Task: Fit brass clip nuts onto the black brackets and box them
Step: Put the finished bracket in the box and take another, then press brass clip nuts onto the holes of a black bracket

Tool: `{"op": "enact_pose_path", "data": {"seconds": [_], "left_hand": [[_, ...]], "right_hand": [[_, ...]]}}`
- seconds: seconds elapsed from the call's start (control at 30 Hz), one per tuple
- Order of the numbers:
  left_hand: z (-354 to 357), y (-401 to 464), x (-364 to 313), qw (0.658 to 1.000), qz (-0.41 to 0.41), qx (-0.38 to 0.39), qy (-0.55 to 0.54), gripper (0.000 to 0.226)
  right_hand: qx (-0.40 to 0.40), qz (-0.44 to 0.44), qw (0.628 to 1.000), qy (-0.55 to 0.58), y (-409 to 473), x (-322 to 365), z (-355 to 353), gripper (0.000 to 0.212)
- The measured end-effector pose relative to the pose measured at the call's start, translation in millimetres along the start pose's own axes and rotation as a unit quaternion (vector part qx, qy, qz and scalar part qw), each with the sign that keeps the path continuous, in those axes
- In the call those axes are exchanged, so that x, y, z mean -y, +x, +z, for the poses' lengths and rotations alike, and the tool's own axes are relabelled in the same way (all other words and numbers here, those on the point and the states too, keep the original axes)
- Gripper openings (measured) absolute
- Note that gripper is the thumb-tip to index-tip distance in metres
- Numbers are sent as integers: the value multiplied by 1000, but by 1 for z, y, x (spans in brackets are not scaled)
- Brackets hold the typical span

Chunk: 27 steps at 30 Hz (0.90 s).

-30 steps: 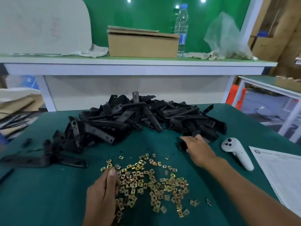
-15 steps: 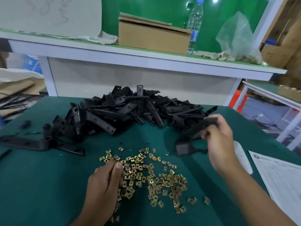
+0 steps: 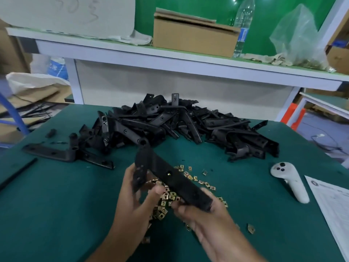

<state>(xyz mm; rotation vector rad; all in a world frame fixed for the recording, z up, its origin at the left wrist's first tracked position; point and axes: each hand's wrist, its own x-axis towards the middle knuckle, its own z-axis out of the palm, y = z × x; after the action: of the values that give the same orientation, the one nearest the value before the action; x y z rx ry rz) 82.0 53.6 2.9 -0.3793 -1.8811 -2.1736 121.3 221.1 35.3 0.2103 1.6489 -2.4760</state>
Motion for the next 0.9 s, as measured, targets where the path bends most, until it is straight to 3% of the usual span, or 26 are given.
{"op": "enact_pose_path", "data": {"seconds": [0.1, 0.17, 0.27, 0.3, 0.37, 0.43, 0.5, 0.63, 0.7, 0.77, 0.9], "left_hand": [[1, 6, -2, 997, -36, -66, -16, 40], [-2, 9, 0, 989, -85, -109, -48, 41], [-4, 10, -8, 982, -132, -132, -22, 60], [-5, 10, -11, 981, -140, -131, -2, 62], [-6, 12, -13, 981, -147, -129, 15, 62], [-5, 13, -11, 981, -145, -126, 24, 60], [-2, 11, -9, 985, -126, -115, 33, 54], [2, 3, 2, 993, -85, -66, 54, 52], [6, 1, 3, 996, -58, -34, 51, 36], [9, -1, 5, 998, -52, -6, 17, 15], [9, -4, 7, 996, -83, 21, 24, 37]], "right_hand": [[119, 32, 974, -191, -14, 1, -4, 39], [183, 36, 912, -365, -20, 3, -16, 44], [82, -96, 783, -609, -24, 9, -45, 42], [29, -111, 747, -655, -26, 11, -56, 52], [-68, -65, 695, -713, -28, 8, -80, 95], [-108, 21, 634, -765, -27, 1, -94, 133], [-93, 44, 625, -774, -20, -7, -98, 136], [-19, -44, 712, -701, 4, -20, -91, 107], [13, -90, 730, -677, 21, -21, -82, 95], [31, -140, 713, -686, 38, -19, -72, 75], [17, -245, 637, -731, 49, -12, -60, 38]]}}
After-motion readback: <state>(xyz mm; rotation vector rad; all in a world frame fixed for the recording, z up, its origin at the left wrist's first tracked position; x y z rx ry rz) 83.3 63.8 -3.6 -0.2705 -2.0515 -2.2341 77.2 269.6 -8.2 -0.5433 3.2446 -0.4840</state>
